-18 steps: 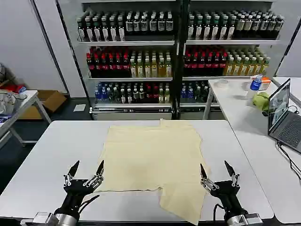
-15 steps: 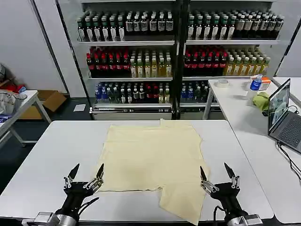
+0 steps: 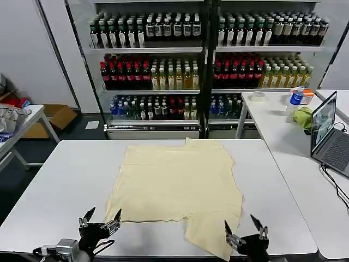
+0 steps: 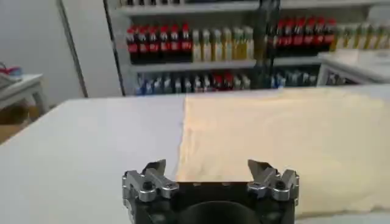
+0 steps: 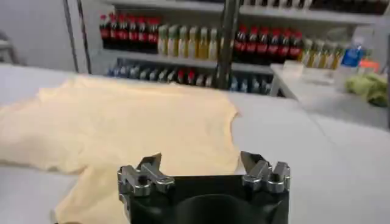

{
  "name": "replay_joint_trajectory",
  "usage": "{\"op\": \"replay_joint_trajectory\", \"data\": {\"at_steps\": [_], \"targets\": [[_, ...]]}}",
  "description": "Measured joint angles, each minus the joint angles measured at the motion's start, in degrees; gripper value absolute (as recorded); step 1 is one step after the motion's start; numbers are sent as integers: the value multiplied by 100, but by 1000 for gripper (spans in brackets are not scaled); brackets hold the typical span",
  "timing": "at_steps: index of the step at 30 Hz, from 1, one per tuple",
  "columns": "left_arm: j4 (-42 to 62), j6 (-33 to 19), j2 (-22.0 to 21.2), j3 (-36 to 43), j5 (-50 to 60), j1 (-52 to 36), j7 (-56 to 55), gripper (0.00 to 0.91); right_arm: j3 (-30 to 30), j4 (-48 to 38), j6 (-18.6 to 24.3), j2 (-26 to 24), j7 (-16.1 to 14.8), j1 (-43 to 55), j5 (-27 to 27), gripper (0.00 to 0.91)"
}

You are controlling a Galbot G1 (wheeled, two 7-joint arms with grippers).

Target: Fold and organize the clothes.

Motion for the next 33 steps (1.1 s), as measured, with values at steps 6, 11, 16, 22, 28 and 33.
{"op": "replay_joint_trajectory", "data": {"at_steps": [6,11,16,22,28,33], "targets": [[279,173,49,60,-93,-189,-62,907,-142,-37,-69,-16,-5,-206,-121,907],[482,250,81,115,-131,-336,-84,907,-279,-91,-87,30,-5,-288,-239,907],[641,304,76,141,-187,-440,-108,907,-403,-138,-88,53,6,-332,-350,907],[763,334,74,142,-266,-508,-122,413,-512,-162,-110,101,53,-342,-388,907],[843,345,82,151,-299,-539,-126,10,-577,-200,-153,122,127,-395,-395,504],[880,317,78,163,-298,-546,-78,10,-593,-218,-178,134,204,-393,-314,40]]}}
